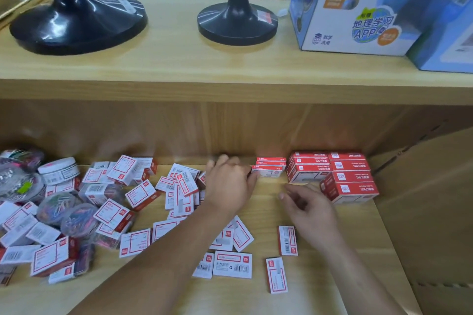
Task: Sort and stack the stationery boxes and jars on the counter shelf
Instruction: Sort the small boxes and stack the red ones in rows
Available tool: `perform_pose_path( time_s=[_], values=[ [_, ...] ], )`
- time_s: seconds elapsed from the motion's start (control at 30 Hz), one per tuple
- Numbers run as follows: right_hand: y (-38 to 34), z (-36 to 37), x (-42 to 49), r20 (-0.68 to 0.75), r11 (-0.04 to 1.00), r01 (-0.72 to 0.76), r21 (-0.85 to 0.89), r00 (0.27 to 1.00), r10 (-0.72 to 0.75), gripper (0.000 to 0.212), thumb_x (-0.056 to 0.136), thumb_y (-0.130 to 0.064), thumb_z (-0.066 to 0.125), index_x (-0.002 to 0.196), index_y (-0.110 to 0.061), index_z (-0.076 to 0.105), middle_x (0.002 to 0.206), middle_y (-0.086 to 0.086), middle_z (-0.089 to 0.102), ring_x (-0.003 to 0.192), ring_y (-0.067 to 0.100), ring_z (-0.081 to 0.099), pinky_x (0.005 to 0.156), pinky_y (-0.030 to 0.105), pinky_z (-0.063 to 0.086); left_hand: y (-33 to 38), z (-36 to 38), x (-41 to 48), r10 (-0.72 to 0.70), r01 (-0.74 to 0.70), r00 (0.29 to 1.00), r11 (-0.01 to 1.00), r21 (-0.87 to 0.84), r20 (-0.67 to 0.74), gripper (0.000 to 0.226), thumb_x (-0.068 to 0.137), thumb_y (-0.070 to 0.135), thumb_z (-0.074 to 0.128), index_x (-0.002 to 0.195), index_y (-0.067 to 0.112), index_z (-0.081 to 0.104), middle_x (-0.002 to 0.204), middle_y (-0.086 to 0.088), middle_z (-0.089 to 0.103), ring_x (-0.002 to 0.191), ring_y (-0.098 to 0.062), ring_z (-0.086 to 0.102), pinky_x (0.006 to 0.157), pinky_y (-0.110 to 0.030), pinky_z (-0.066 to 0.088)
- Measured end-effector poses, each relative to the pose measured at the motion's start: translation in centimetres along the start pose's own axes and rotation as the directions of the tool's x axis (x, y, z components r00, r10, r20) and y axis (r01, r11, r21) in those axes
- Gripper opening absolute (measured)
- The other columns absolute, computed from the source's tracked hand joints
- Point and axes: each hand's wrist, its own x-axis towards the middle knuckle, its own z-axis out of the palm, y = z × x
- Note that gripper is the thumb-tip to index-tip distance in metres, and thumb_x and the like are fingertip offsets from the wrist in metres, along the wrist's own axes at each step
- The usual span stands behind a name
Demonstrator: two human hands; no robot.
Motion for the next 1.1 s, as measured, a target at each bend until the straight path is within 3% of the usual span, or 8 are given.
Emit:
perform_pose_path(
  time_s=[0.37,0.47,0.53,0.67,0.8,0.87,0.93,1.1],
  values=[
    [0.3,-0.3,0.0,0.105,0.991,-0.053,0.125,0.994,0.04,0.024,0.084,-0.019,0.079,0.108,-0.015,0.077,0.09,0.002,0.06,0.073,0.007,0.058,0.072,0.009,0.045,0.9,-0.4,0.1,0.021,-0.022,0.999,0.999,0.025,0.037,0.042,0.094,0.057,0.051,0.079,0.024,0.071,0.082,0.007,0.064,0.092,-0.023,0.056,0.078,-0.038,0.031],
    [0.2,-0.5,-0.3,0.113,0.992,-0.051,0.114,0.993,0.039,0.024,0.083,-0.02,0.08,0.107,-0.017,0.077,0.091,-0.002,0.059,0.075,0.008,0.059,0.078,0.018,0.051,0.0,-1.3,-0.2,0.098,-0.097,0.995,0.992,-0.076,0.011,0.03,0.091,0.051,0.057,0.087,0.026,0.072,0.081,0.005,0.063,0.088,-0.024,0.056,0.077,-0.037,0.039],
    [-0.2,-0.5,-0.7,0.125,0.997,-0.03,0.065,0.992,0.022,0.023,0.081,-0.025,0.082,0.104,-0.021,0.077,0.09,-0.009,0.057,0.078,0.006,0.059,0.081,0.025,0.052,-1.5,-2.7,-1.1,0.14,-0.146,0.989,0.976,-0.162,-0.046,0.019,0.088,0.04,0.065,0.09,0.025,0.076,0.08,0.003,0.065,0.082,-0.026,0.056,0.072,-0.037,0.048],
    [-3.0,0.5,-2.6,0.291,1.0,0.027,-0.001,0.956,-0.025,0.034,0.074,-0.049,0.081,0.1,-0.029,0.075,0.087,-0.012,0.057,0.079,0.001,0.059,0.078,0.027,0.051,-4.0,-6.6,-5.4,0.055,-0.067,0.997,0.972,-0.224,-0.057,0.012,0.091,0.03,0.068,0.097,0.022,0.076,0.087,0.005,0.066,0.086,-0.02,0.061,0.067,-0.033,0.051],
    [-6.1,2.0,-4.1,0.439,0.877,0.292,-0.381,0.892,-0.106,0.042,0.071,-0.074,0.061,0.089,-0.036,0.064,0.086,-0.013,0.049,0.096,0.013,0.054,0.079,0.032,0.041,-5.7,-8.3,-10.5,0.036,-0.041,0.999,0.979,-0.201,-0.029,0.019,0.081,0.036,0.08,0.097,0.026,0.076,0.089,0.008,0.062,0.083,-0.016,0.061,0.065,-0.024,0.043],
    [-6.9,2.1,-4.5,0.466,0.819,0.343,-0.461,0.879,-0.106,0.039,0.079,-0.071,0.06,0.104,-0.042,0.068,0.089,-0.013,0.044,0.105,0.015,0.051,0.085,0.033,0.038,-6.4,-7.8,-12.8,0.004,0.009,0.998,0.977,-0.211,0.059,0.035,0.076,0.047,0.077,0.105,0.025,0.075,0.098,0.008,0.057,0.09,-0.018,0.062,0.065,-0.031,0.054],
    [-7.0,2.2,-5.0,0.485,0.838,0.329,-0.436,0.87,-0.089,0.034,0.084,-0.063,0.063,0.113,-0.046,0.069,0.088,-0.013,0.041,0.106,0.017,0.049,0.089,0.034,0.041,-6.5,-7.3,-14.1,-0.001,0.031,0.988,0.982,-0.184,0.156,0.046,0.075,0.047,0.074,0.117,0.027,0.071,0.108,0.008,0.049,0.098,-0.021,0.06,0.062,-0.037,0.058],
    [-6.8,2.6,-5.6,0.424,0.888,0.27,-0.373,0.901,-0.096,0.024,0.08,-0.05,0.074,0.103,-0.042,0.073,0.085,-0.017,0.045,0.099,0.017,0.054,0.085,0.035,0.044,-6.3,-7.2,-13.8,-0.049,0.089,0.985,0.966,-0.244,0.164,0.043,0.073,0.041,0.083,0.109,0.028,0.064,0.111,0.009,0.046,0.101,-0.015,0.053,0.068,-0.034,0.053]
  ],
)
